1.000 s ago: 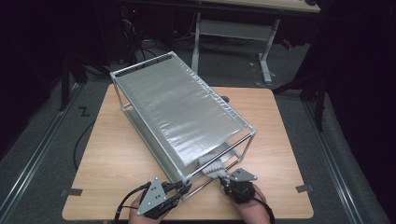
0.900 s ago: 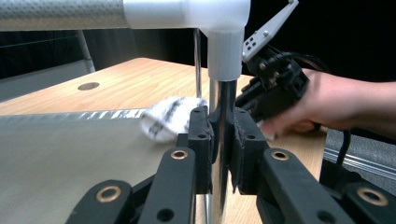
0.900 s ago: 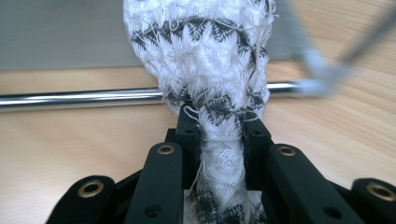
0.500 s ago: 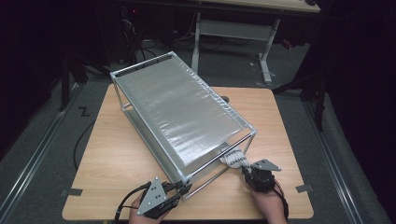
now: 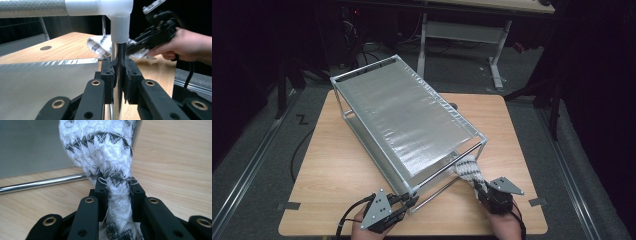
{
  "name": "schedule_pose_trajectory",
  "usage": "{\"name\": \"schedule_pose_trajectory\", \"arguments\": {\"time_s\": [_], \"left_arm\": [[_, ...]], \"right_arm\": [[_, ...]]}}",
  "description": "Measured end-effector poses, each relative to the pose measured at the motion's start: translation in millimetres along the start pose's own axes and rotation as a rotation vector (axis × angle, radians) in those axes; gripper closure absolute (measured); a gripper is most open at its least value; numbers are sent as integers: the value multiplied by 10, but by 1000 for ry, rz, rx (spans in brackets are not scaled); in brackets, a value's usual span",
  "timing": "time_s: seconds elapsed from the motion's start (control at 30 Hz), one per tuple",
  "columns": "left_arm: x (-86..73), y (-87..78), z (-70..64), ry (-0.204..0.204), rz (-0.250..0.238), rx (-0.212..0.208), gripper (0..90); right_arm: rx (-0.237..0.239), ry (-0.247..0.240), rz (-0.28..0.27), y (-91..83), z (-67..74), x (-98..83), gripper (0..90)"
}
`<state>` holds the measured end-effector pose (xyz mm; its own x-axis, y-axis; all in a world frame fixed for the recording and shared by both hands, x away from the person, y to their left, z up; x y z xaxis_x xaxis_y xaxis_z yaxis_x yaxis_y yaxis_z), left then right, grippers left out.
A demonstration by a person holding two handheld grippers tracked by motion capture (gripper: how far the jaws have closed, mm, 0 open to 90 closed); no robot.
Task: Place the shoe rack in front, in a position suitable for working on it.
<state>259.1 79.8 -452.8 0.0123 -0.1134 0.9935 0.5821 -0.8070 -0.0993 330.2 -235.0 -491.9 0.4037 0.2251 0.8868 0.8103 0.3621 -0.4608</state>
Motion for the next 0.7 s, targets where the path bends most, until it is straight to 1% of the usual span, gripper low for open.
{"name": "schedule_pose_trajectory", "arguments": {"time_s": [0.13,0.2,0.27,0.33,0.4,0.43,0.47,0.6,0.63,0.7], "left_arm": [[1,34,10,-4,-2,-6,801],[2,50,14,-3,-3,-10,801],[7,70,22,-11,0,-20,802],[7,78,23,-10,0,-21,802],[9,98,24,-11,-2,-26,803],[9,98,24,-11,-2,-26,802],[10,112,28,-11,-2,-30,802],[14,128,31,-13,0,-33,802],[15,132,31,-13,0,-33,802],[15,137,31,-12,0,-35,802]], "right_arm": [[-4,3,-32,-146,-13,18,745],[-14,11,-43,-203,-28,22,744],[-30,15,-59,-271,-61,29,745],[-32,14,-64,-287,-67,32,744],[-52,21,-84,-363,-94,46,744],[-52,21,-84,-363,-94,46,744],[-64,33,-94,-409,-116,52,744],[-74,47,-105,-470,-158,60,742],[-77,56,-113,-492,-172,67,739],[-82,59,-134,-545,-206,91,732]]}}
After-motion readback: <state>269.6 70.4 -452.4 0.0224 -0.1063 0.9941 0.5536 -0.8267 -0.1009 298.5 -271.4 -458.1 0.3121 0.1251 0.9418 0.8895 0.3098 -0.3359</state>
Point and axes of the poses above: each handheld gripper's, and its own axes: y roughly forward along the jaws, x roughly out of its top, z roughly to its left, the point moved 3 cm from there along y, roughly forward along the jaws, and after that the axes turned 6 degrees about -z, right-handed, at the moved point
